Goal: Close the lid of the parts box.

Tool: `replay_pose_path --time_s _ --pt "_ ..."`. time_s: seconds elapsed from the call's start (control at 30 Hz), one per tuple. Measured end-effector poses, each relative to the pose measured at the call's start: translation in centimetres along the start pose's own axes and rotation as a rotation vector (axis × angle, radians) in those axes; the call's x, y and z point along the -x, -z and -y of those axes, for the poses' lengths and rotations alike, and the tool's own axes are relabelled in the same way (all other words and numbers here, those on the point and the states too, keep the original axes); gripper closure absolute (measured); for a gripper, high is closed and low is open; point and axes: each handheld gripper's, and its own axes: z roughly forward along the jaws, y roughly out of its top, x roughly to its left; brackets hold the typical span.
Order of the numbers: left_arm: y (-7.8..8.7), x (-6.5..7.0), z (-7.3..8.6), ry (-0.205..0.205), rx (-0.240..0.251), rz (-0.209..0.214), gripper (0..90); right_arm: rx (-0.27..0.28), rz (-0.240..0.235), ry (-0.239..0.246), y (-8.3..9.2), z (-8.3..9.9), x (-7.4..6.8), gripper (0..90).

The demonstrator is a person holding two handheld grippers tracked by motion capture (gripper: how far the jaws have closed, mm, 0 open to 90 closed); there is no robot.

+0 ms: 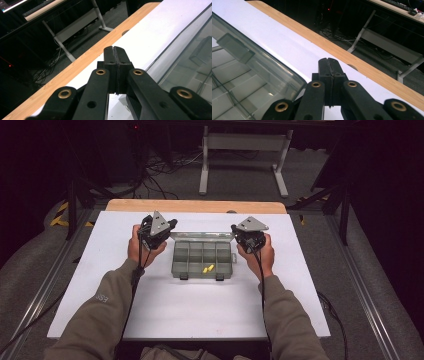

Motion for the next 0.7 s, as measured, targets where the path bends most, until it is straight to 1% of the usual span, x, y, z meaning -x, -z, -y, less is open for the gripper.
replay_pose_path --time_s 0.03,0.1,0.17,0.23,0.37,0.43,0.47,0.53,0.67,0.7 --pt "-0.01 0.01 0.02 0.002 0.004 0.002 89.7 -0.002 0.003 0.001 0.04 0.01 -0.05 90.0" --pt "0.06 0.09 0.12 0.018 0.008 0.008 89.7 -0.004 0.008 0.002 0.1 0.02 -0.1 90.0" --pt "0.11 0.13 0.2 0.022 0.01 0.01 89.7 -0.007 0.008 -0.003 0.15 0.08 -0.16 90.0" --pt "0.18 0.13 0.27 0.018 0.012 0.001 89.7 -0.006 0.006 -0.002 0.2 0.15 -0.21 90.0" --pt "0.25 0.32 0.4 0.032 0.017 0.019 89.6 -0.004 0.005 -0.007 0.3 0.35 -0.33 90.0" --pt "0.31 0.43 0.46 0.032 0.018 0.018 89.6 -0.004 0.004 -0.01 0.34 0.41 -0.34 90.0" --pt "0.38 0.4 0.48 0.024 0.017 0.011 89.6 -0.005 0.005 -0.009 0.37 0.44 -0.37 90.0" --pt "0.37 0.49 0.58 0.036 0.021 0.023 89.6 -0.002 0.004 -0.009 0.39 0.48 -0.4 90.0" --pt "0.44 0.55 0.59 0.027 0.019 0.023 89.6 -0.005 0.003 -0.007 0.45 0.53 -0.45 90.0" --pt "0.43 0.6 0.61 0.032 0.02 0.023 89.6 -0.007 0.004 -0.008 0.47 0.54 -0.49 90.0"
